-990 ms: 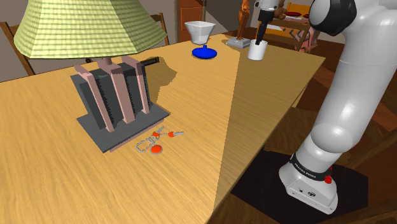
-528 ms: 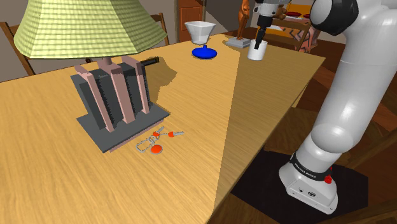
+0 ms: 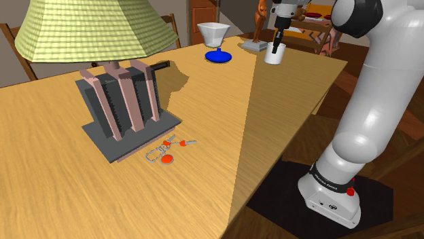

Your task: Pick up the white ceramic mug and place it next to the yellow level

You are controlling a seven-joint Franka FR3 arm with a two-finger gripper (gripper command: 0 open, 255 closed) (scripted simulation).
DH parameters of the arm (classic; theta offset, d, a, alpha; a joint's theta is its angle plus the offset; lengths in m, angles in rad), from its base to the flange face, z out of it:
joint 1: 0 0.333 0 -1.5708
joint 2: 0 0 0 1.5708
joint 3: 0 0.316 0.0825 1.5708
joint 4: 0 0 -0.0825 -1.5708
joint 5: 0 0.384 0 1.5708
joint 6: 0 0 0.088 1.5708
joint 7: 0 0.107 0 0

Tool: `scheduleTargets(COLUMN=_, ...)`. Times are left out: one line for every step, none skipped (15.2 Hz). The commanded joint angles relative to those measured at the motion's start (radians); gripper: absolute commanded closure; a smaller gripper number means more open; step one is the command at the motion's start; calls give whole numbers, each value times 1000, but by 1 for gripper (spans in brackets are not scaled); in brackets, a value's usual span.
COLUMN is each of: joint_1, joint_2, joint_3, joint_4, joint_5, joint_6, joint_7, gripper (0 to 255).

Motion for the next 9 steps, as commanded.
scheduleTargets(joint_1=0, joint_2=0, joint_3=0, joint_4=0, joint_5=0, joint_6=0, joint_7=0, gripper=255)
scheduleTargets(joint_1=0, joint_2=0, joint_3=0, joint_4=0, joint_5=0, joint_6=0, joint_7=0, gripper=255)
scheduleTargets(joint_1=0, joint_2=0, joint_3=0, joint_4=0, joint_5=0, joint_6=0, joint_7=0, gripper=255)
scheduleTargets(joint_1=0, joint_2=0, joint_3=0, joint_4=0, joint_5=0, joint_6=0, joint_7=0, gripper=255)
scheduleTargets(joint_1=0, joint_2=0, joint_3=0, joint_4=0, joint_5=0, joint_6=0, joint_7=0, gripper=255)
scheduleTargets(joint_1=0, joint_2=0, joint_3=0, joint_4=0, joint_5=0, joint_6=0, joint_7=0, gripper=255)
scheduleTargets(joint_1=-1, joint_2=1, joint_3=0, joint_4=15, joint_5=1, joint_6=-14, joint_7=0, gripper=255)
scheduleTargets(joint_1=-3, joint_2=4, joint_3=-1, joint_4=31, joint_5=2, joint_6=-28, joint_7=0, gripper=255)
scheduleTargets(joint_1=-5, joint_2=6, joint_3=-1, joint_4=47, joint_5=3, joint_6=-42, joint_7=0, gripper=255)
